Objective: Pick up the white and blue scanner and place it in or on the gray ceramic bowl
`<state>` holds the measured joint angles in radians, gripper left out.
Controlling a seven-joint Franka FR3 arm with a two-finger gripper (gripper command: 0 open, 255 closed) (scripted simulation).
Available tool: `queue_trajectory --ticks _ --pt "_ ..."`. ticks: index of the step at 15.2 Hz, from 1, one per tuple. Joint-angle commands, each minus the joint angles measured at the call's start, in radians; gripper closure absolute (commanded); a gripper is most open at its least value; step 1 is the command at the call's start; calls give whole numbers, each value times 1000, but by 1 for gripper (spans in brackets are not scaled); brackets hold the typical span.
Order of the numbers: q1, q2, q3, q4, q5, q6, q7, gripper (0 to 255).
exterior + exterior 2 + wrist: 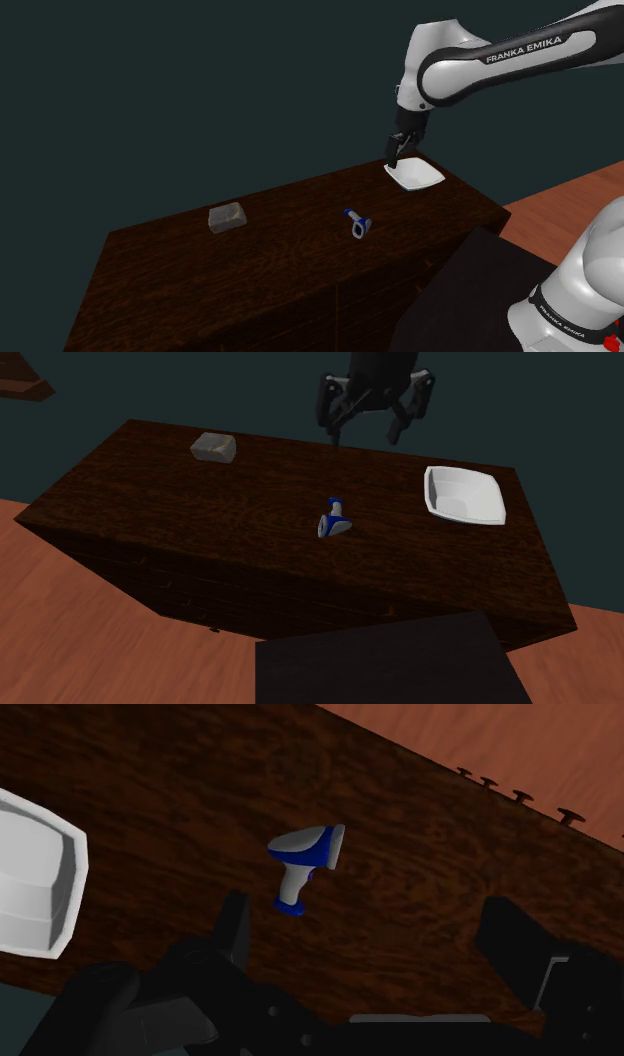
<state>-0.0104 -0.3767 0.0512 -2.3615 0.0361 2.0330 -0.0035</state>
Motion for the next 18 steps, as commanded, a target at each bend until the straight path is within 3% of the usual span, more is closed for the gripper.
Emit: queue_trajectory --ticks 1,10,18 --pt "-4 77 1 13 -2 52 6 0" --pt "-12 415 2 121 -17 222 40 0" --pt "-12 727 -8 294 -30 309 68 0"
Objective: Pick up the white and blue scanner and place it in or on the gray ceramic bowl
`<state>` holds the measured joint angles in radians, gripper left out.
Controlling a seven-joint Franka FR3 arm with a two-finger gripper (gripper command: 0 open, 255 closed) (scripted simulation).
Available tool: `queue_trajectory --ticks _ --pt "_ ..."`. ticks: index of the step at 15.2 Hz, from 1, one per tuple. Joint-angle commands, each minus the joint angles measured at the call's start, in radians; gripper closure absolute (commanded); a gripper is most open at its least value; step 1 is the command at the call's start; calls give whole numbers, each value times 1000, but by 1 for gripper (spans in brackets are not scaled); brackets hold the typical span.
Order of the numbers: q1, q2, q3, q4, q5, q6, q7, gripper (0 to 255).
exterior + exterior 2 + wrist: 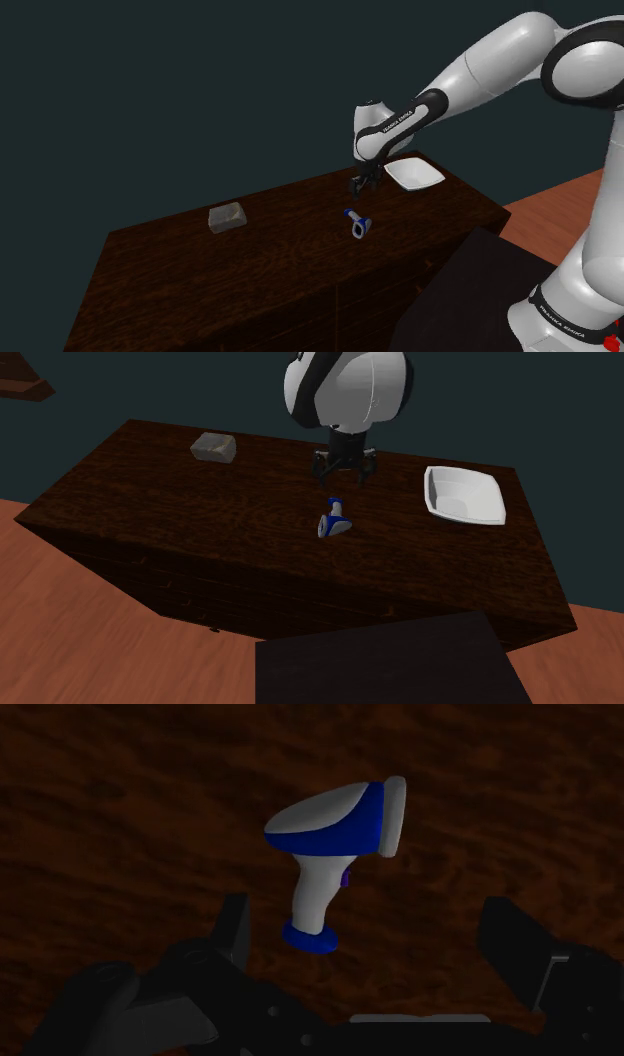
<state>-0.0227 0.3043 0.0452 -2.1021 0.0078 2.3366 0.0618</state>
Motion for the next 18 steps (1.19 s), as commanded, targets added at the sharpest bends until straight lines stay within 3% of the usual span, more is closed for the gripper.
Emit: queue_trajectory --ticks 1,9,18 --pt "0 85 -3 61 -2 11 5 0" --pt "1 399 -16 313 -2 21 23 0" --pt "3 472 -17 317 -3 90 23 0"
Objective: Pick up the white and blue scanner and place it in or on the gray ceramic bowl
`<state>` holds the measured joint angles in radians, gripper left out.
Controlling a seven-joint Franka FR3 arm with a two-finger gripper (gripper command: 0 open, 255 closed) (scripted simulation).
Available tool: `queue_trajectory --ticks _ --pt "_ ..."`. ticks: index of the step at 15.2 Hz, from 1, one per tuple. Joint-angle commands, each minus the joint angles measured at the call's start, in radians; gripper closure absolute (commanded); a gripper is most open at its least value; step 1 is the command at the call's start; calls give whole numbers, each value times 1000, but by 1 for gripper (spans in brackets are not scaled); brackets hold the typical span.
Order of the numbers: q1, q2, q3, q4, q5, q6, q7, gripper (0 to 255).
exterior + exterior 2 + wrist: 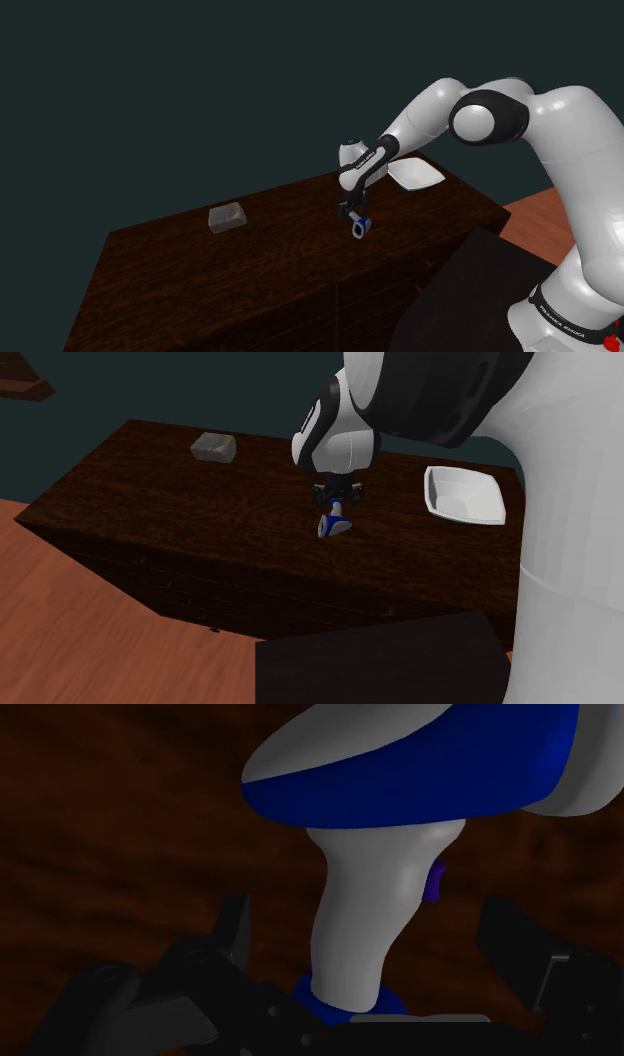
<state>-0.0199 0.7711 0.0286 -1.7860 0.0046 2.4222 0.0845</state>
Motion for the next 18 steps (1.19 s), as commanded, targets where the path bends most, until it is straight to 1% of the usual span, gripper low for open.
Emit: queue_trajectory --ticks 1,7,8,18 --pt "1 5 0 1 0 4 1 0" --pt "1 5 0 1 0 4 0 0" --pt "1 5 0 1 0 4 0 255" --pt "0 -7 0 -3 0 -3 1 255"
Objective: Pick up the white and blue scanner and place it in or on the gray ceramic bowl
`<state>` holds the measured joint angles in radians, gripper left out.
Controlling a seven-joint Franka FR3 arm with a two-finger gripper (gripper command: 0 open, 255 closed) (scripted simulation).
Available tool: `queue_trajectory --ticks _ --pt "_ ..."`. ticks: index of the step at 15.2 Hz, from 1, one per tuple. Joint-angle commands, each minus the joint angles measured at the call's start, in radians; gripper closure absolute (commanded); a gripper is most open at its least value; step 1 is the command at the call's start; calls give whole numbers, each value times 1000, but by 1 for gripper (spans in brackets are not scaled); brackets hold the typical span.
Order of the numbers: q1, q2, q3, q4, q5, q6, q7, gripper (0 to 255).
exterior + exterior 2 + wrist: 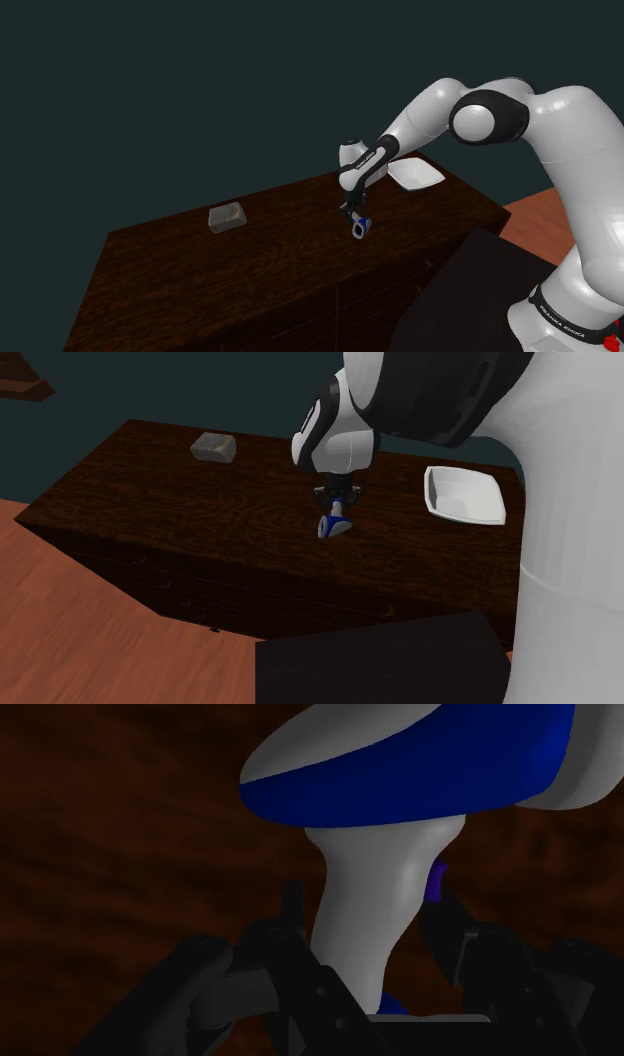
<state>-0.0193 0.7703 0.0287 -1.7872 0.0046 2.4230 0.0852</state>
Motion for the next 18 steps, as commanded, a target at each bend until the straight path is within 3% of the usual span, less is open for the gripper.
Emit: queue_trajectory --ticks 1,18 --pt "0 -18 0 -7 0 -11 0 255" --pt "-3 -198 3 -45 3 -153 1 255"
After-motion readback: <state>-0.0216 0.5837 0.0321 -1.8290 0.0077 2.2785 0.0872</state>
